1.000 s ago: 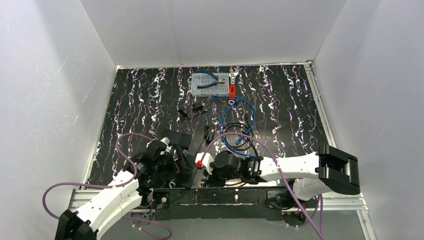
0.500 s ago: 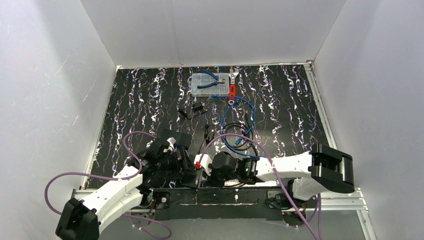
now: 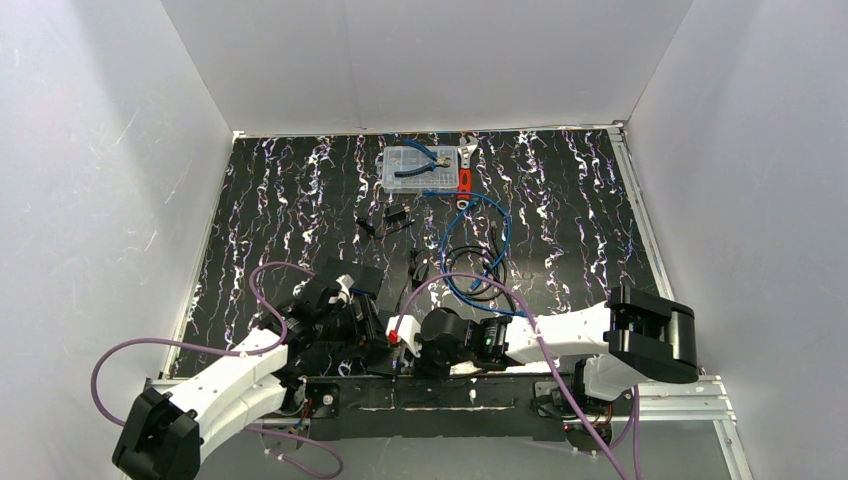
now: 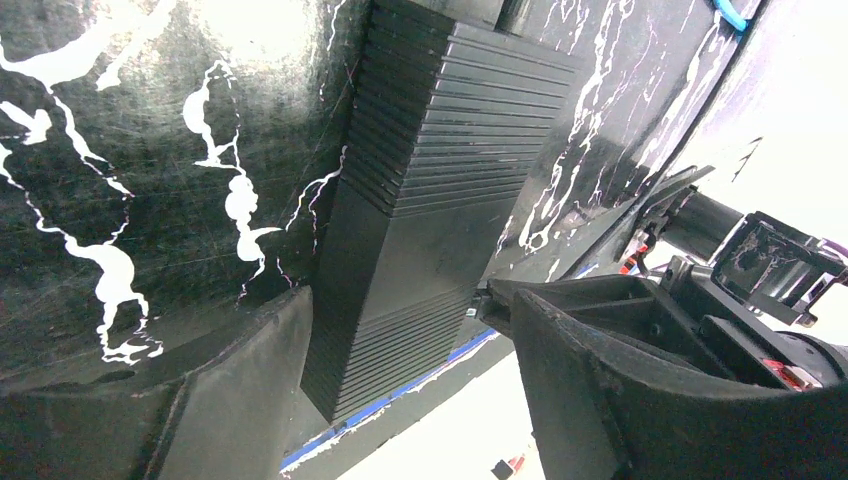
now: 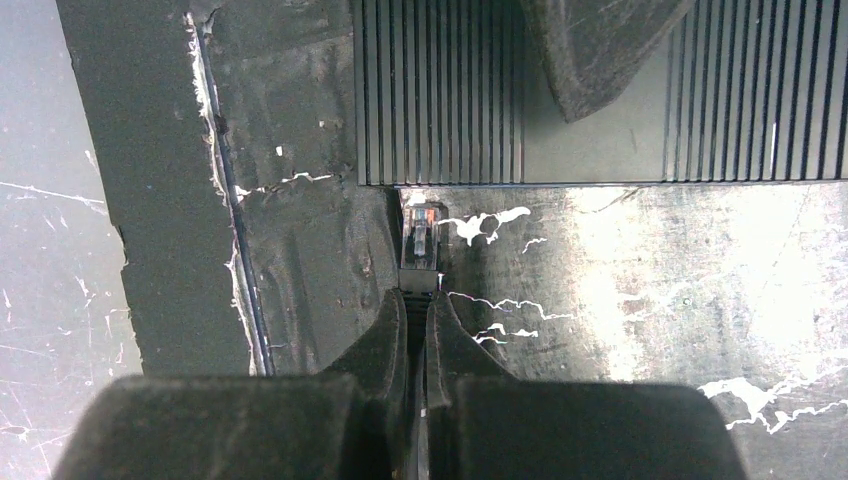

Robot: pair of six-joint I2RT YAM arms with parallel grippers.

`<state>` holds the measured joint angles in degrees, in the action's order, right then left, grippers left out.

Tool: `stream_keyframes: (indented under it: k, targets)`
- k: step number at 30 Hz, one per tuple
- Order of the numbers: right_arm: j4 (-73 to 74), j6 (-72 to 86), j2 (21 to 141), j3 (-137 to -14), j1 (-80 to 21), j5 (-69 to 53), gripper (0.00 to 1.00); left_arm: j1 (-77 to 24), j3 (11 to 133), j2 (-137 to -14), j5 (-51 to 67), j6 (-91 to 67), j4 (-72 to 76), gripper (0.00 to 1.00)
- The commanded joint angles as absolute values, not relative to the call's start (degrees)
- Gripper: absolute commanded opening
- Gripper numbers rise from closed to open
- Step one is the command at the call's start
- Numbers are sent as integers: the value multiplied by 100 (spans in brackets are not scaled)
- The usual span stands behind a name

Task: Insert the plug into the switch port
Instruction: Insert the connector into the switch port.

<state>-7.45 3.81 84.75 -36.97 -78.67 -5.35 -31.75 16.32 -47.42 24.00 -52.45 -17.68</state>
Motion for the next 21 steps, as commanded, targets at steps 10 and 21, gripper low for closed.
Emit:
stream_keyframes:
  k: [10,21]
  targets:
    - [-1012,366,8539,-3948,-7919,-418,1,-3199,1526,-4792,2529,-5148,-1670,68]
    - [-1174,399,8533,-3956,-7921,-379,1,-3199,1468,-4743,2547,-5162,-1662,67]
